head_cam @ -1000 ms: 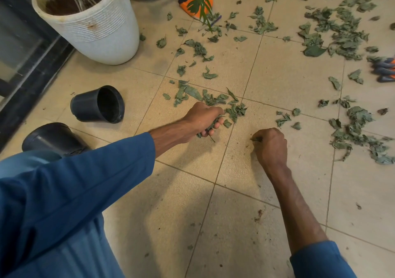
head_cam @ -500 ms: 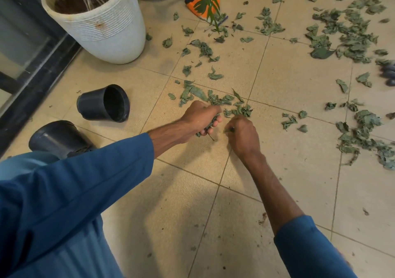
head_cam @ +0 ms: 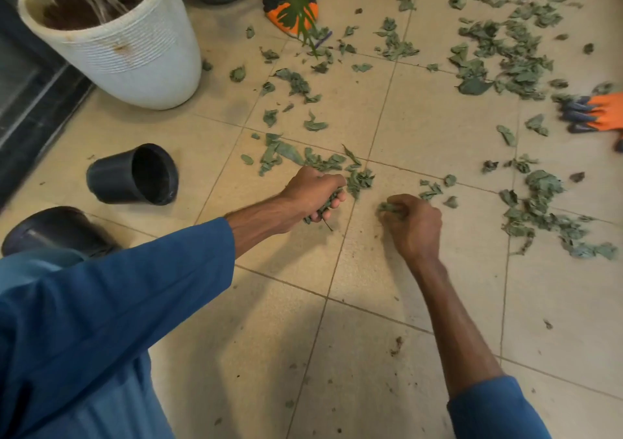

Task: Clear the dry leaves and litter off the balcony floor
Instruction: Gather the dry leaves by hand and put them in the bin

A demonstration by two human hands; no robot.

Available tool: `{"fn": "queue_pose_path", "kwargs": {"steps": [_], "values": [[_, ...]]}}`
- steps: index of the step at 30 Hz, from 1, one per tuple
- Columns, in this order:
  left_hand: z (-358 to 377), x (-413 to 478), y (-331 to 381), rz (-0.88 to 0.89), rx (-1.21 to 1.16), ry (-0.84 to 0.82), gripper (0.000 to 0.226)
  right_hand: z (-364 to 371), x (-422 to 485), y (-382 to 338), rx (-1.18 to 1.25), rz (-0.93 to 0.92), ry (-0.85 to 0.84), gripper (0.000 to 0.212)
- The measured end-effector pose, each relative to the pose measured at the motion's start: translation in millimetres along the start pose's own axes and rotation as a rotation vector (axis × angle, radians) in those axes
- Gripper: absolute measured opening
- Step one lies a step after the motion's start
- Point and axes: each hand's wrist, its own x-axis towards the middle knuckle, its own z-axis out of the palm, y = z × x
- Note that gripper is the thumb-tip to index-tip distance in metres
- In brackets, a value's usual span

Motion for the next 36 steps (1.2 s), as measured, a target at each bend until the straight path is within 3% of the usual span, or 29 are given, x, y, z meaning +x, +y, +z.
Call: {"fn": "queue_pose_path", "kwargs": {"steps": [6, 12, 15, 25, 30, 36], "values": [[22.6, -0.1, 9.8, 0.027, 0.031, -0.069, 0.028, -71.0, 41.3, 52.4, -0.064, 0.115, 0.175, 0.02], [38.9, -1.0, 12.5, 0.047, 0.054, -0.105, 0.028, -83.7, 60.2, 66.5, -0.199, 0.089, -0.002, 0.01], [42.9, -0.5, 13.8, 0.049, 0.062, -0.117, 0.029, -71.7, 51.8, 70.4, -0.208, 0.047, -0.033, 0.011], [41.3, 0.5, 14.7, 0.064, 0.066, -0.129, 0.029, -97.5, 64.5, 77.1, 0.027, 0.193, 0.176, 0.03], [36.1, -0.6, 14.2, 0.067, 0.064, -0.122, 0.03, -101.4, 96.6, 66.2, 0.196, 0.279, 0.066, 0.024], [26.5, 1.0, 9.5, 0.061, 0.062, -0.106, 0.029, -87.1, 112.4, 50.7, -0.147, 0.273, -0.13, 0.019]]}}
